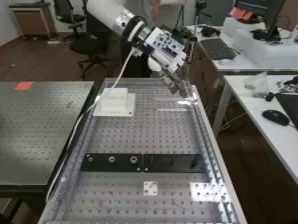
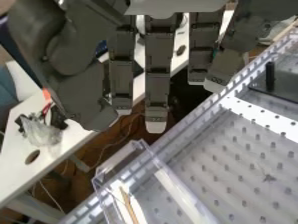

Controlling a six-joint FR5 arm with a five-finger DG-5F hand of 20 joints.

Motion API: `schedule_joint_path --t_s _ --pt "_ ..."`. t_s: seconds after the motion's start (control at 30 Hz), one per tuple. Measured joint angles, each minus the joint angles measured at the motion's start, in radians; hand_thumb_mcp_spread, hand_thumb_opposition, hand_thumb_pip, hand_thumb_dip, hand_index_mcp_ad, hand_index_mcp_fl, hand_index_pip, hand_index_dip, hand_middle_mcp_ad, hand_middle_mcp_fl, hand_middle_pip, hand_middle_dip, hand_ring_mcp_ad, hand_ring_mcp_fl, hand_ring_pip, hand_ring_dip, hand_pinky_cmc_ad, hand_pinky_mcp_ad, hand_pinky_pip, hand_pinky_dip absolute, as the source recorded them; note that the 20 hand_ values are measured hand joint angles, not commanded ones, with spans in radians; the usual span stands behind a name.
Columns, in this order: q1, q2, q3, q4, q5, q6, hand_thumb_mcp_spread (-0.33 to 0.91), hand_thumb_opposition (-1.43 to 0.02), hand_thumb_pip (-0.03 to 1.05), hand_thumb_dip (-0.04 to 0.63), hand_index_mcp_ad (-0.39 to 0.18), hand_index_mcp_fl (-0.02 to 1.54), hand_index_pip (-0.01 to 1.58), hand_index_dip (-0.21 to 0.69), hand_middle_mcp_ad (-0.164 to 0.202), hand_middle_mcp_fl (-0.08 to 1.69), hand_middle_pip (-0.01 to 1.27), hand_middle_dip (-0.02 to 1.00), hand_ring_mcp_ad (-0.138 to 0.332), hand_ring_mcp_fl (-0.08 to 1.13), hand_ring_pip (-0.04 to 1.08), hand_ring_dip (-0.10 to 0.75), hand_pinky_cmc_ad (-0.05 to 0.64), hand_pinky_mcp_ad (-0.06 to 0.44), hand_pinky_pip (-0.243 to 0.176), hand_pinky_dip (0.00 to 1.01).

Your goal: Grab the chopstick and place it in the clear container

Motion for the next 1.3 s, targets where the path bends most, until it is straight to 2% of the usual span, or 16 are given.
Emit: schedule_joint_path --t_s 0.13,0.27,0.37,0.43,0.47,0.53,0.6,0.63,0.73,0.83,0.87,0.9,1.03,1.17,1.23,1.3 --pt "0.003 0.081 -0.100 0.109 0.055 -0.022 0.31 -0.79 0.70 0.316 -0.136 0.45 0.42 -0.068 0.024 0.61 0.19 0.39 0.192 0.14 0.23 0.227 0.384 0.202 -0.105 0.96" --pt "0.005 0.145 -0.184 0.220 0.090 -0.058 0.29 -0.74 0.63 0.278 -0.129 0.46 0.32 -0.063 0.028 0.57 0.14 0.39 0.195 0.13 0.23 0.229 0.384 0.216 -0.105 0.96" --pt "0.003 0.192 -0.250 0.323 0.101 -0.103 0.29 -0.73 0.56 0.229 -0.129 0.51 0.22 -0.026 0.044 0.51 0.12 0.39 0.199 0.13 0.23 0.229 0.384 0.265 -0.091 0.96" --pt "-0.001 0.232 -0.307 0.420 0.092 -0.160 0.27 -0.72 0.50 0.211 -0.127 0.54 0.16 -0.010 0.042 0.44 0.10 0.39 0.192 0.13 0.21 0.229 0.384 0.298 -0.093 0.96" --pt "-0.003 0.240 -0.319 0.442 0.088 -0.175 0.25 -0.71 0.49 0.197 -0.127 0.54 0.15 -0.002 0.045 0.39 0.11 0.39 0.182 0.14 0.18 0.229 0.380 0.321 -0.073 0.95" --pt "-0.012 0.280 -0.375 0.545 0.052 -0.268 0.22 -0.68 0.49 0.150 -0.127 0.49 0.13 0.000 0.051 0.37 0.10 0.36 0.176 0.14 0.15 0.229 0.379 0.340 -0.045 0.94" --pt "-0.021 0.309 -0.413 0.616 0.009 -0.370 0.21 -0.66 0.46 0.133 -0.131 0.39 0.10 0.009 0.051 0.33 0.10 0.36 0.178 0.13 0.14 0.229 0.379 0.347 -0.038 0.90" --pt "-0.023 0.314 -0.418 0.627 -0.001 -0.390 0.19 -0.65 0.45 0.115 -0.131 0.36 0.10 0.019 0.052 0.28 0.10 0.35 0.180 0.12 0.12 0.229 0.379 0.347 -0.040 0.88" --pt "-0.044 0.353 -0.463 0.702 -0.085 -0.599 0.15 -0.64 0.45 0.086 -0.129 0.21 0.09 0.016 0.054 0.23 0.10 0.34 0.164 0.05 0.10 0.229 0.379 0.344 -0.040 0.84" --pt "-0.072 0.382 -0.493 0.742 -0.155 -0.742 0.13 -0.62 0.44 0.037 -0.129 0.14 0.08 0.063 0.051 0.16 0.10 0.33 0.164 0.05 0.10 0.229 0.379 0.346 -0.044 0.77" --pt "-0.078 0.387 -0.498 0.749 -0.172 -0.762 0.14 -0.62 0.44 0.037 -0.129 0.13 0.08 0.059 0.054 0.15 0.10 0.33 0.162 0.04 0.10 0.229 0.379 0.346 -0.045 0.75" --pt "-0.098 0.403 -0.514 0.770 -0.226 -0.811 0.14 -0.61 0.44 0.024 -0.134 0.11 0.09 0.075 0.051 0.15 0.10 0.33 0.164 0.04 0.11 0.229 0.380 0.346 -0.042 0.75" --pt "-0.127 0.426 -0.535 0.796 -0.282 -0.855 0.13 -0.61 0.44 0.014 -0.147 0.07 0.09 0.094 0.044 0.16 0.10 0.31 0.147 0.02 0.09 0.229 0.394 0.344 -0.061 0.71" --pt "-0.158 0.436 -0.542 0.799 -0.294 -0.870 0.14 -0.59 0.44 0.021 -0.131 0.08 0.08 0.126 0.052 0.15 0.11 0.31 0.152 0.01 0.09 0.229 0.431 0.347 -0.075 0.68" --pt "-0.178 0.437 -0.541 0.794 -0.339 -0.872 0.13 -0.59 0.43 0.016 -0.129 0.04 0.08 0.122 0.054 0.15 0.12 0.31 0.152 0.01 0.09 0.229 0.429 0.347 -0.075 0.67" --pt "-0.184 0.435 -0.536 0.790 -0.359 -0.868 0.13 -0.59 0.43 0.005 -0.148 0.04 0.08 0.140 0.044 0.15 0.12 0.31 0.143 0.01 0.09 0.229 0.449 0.347 -0.087 0.66"
